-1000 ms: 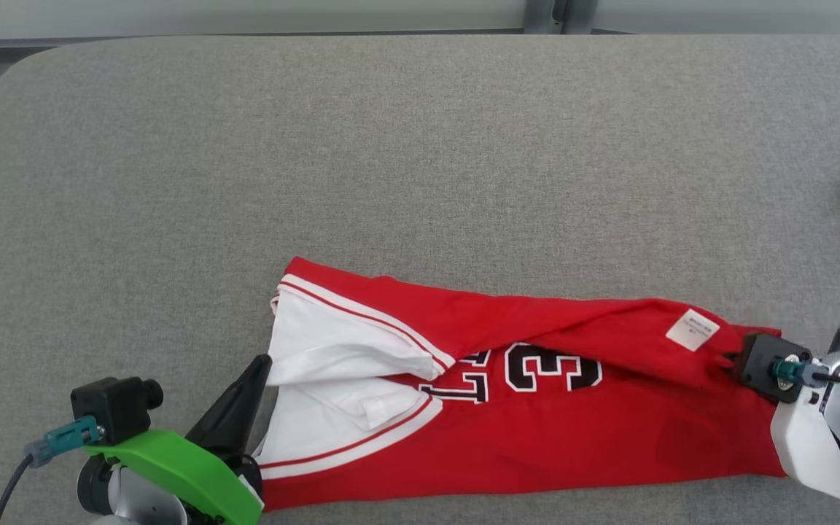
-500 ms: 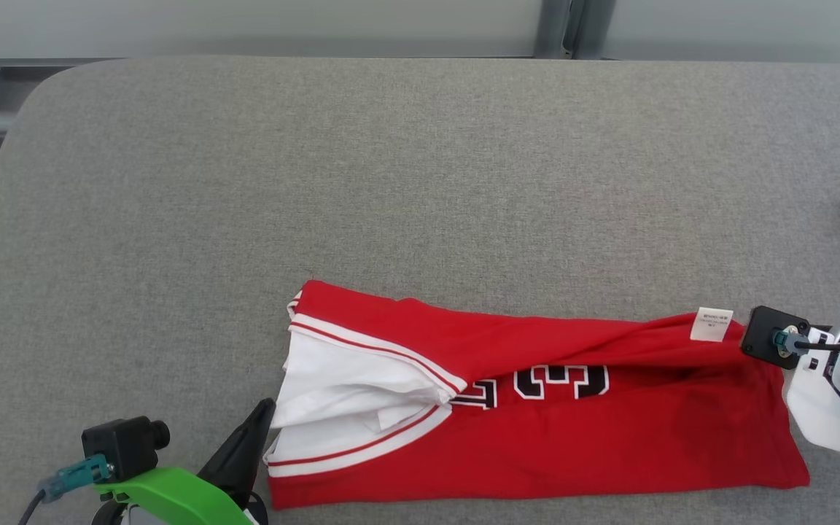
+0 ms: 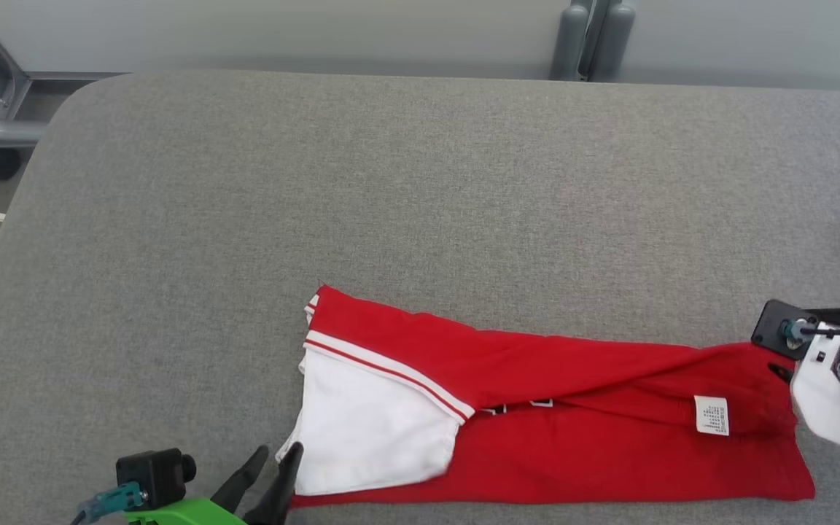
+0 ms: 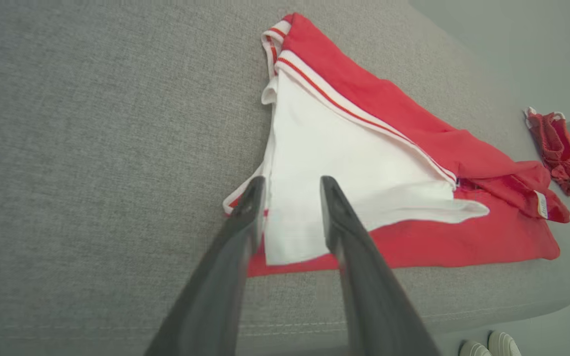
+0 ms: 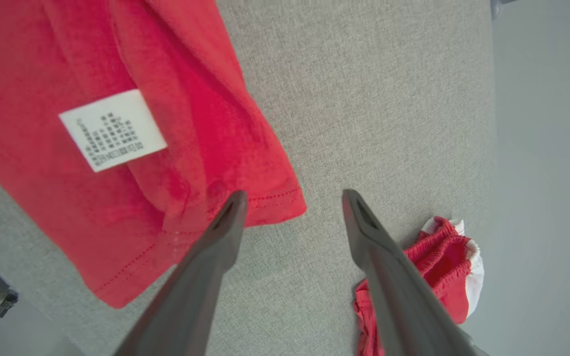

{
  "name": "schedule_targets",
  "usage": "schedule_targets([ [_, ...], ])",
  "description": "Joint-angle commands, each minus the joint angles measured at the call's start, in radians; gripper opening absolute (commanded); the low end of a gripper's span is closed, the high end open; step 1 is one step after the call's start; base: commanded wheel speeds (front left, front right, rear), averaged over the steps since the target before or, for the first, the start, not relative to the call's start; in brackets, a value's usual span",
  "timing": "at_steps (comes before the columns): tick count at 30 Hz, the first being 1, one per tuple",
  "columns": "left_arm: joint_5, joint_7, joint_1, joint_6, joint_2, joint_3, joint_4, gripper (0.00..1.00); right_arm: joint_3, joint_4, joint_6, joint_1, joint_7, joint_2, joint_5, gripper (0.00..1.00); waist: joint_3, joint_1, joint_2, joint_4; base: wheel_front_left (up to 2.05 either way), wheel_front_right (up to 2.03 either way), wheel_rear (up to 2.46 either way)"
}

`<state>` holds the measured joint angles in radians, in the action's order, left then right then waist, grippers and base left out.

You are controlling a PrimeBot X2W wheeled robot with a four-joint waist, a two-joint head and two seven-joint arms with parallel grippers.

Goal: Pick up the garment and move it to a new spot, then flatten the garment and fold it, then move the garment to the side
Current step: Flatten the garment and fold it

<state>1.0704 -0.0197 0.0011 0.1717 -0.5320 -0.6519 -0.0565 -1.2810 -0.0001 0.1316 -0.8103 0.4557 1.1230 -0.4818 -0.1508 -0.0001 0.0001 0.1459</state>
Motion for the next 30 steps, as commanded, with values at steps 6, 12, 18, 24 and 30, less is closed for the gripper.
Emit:
schedule_targets([
  [6,-0.029,-0.003,0.015,0.011,0.002,-0.02,0.039,1.0,0.05,0.037,-0.002,-0.044,-0.056,-0.007,-0.035,1.0,0.008,0.0001,-0.0001,-0.006,0.0,0.0,0.0],
  [12,-0.138,-0.07,-0.022,0.04,-0.021,-0.035,0.075,1.0,0.339,0.169,-0.002,0.078,-0.186,-0.106,-0.094,1.0,0.025,0.0001,-0.0001,-0.001,0.0,0.0,0.0],
  [18,-0.248,-0.214,-0.055,0.089,0.012,0.002,0.092,1.0,0.79,0.285,-0.002,0.353,-0.341,-0.381,-0.048,1.0,0.066,0.0001,-0.0001,0.006,0.0,0.0,0.0],
  [24,-0.312,-0.245,-0.051,0.118,0.076,0.069,0.079,1.0,1.074,0.24,-0.002,0.557,-0.413,-0.624,0.06,1.0,0.102,0.0001,-0.0001,0.007,0.0,0.0,0.0],
  [30,-0.376,-0.246,-0.012,0.081,0.157,0.184,0.065,1.0,1.257,0.132,-0.002,0.71,-0.424,-0.845,0.157,1.0,0.138,0.0001,-0.0001,0.008,0.0,0.0,0.0],
])
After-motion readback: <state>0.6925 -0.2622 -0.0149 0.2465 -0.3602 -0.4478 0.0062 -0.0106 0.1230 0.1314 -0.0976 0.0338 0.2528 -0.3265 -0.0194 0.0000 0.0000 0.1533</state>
